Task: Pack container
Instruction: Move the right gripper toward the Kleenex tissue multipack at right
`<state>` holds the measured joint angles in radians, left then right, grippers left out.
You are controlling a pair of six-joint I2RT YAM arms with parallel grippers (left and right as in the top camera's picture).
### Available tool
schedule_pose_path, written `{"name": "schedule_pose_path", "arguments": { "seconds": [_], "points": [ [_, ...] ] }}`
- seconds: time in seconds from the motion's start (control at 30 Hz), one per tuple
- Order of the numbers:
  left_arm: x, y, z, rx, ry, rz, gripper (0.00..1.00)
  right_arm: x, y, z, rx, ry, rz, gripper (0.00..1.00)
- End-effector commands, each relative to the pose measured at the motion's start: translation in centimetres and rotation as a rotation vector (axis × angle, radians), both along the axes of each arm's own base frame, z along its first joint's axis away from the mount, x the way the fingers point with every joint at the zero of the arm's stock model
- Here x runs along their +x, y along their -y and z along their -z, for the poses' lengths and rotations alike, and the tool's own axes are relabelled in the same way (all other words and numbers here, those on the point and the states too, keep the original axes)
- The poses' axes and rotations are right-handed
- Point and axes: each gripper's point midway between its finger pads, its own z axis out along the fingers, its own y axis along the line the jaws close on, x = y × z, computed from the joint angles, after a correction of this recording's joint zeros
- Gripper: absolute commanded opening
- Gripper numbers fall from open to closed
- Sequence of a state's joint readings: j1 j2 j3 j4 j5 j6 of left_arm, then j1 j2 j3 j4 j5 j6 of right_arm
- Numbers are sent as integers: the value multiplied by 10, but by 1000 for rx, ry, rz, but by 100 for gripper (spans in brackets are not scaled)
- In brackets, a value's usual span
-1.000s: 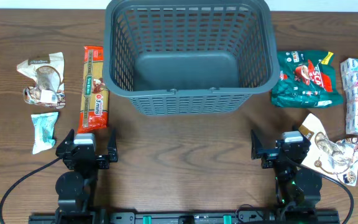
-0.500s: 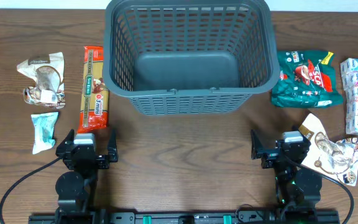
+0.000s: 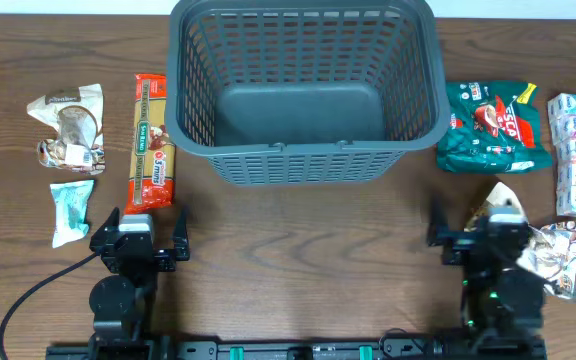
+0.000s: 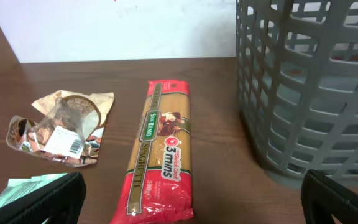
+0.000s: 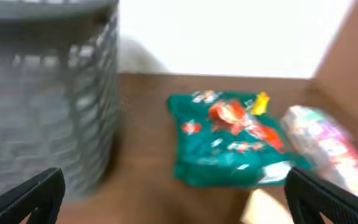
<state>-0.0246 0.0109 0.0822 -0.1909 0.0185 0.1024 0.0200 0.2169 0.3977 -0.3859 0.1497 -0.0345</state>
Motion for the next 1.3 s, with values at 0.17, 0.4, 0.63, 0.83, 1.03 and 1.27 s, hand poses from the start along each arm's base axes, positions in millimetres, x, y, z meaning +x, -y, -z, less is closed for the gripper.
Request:
{"name": "schedule_pose_path", "arguments": {
  "seconds": [0.17, 0.4, 0.63, 0.83, 1.03, 1.27],
  "points": [
    [-2, 0, 13, 9, -40, -2, 99, 9, 35, -72, -84, -275, 172, 99],
    [-2, 0, 13, 9, -40, -2, 99, 19, 40, -94, -73, -682, 104, 99],
    [-2, 0, 13, 9, -40, -2, 99, 29, 35, -108, -94, -839, 22, 99],
    [-2, 0, 13, 9, -40, -2, 99, 27, 70, -104, 53, -830, 242, 98],
    [-2, 0, 13, 9, -40, -3, 99, 26, 117, -81, 262, -872, 343, 99],
    [-2, 0, 13, 9, -40, -3, 99, 25, 172, -67, 377, -842, 467, 99]
  ]
}}
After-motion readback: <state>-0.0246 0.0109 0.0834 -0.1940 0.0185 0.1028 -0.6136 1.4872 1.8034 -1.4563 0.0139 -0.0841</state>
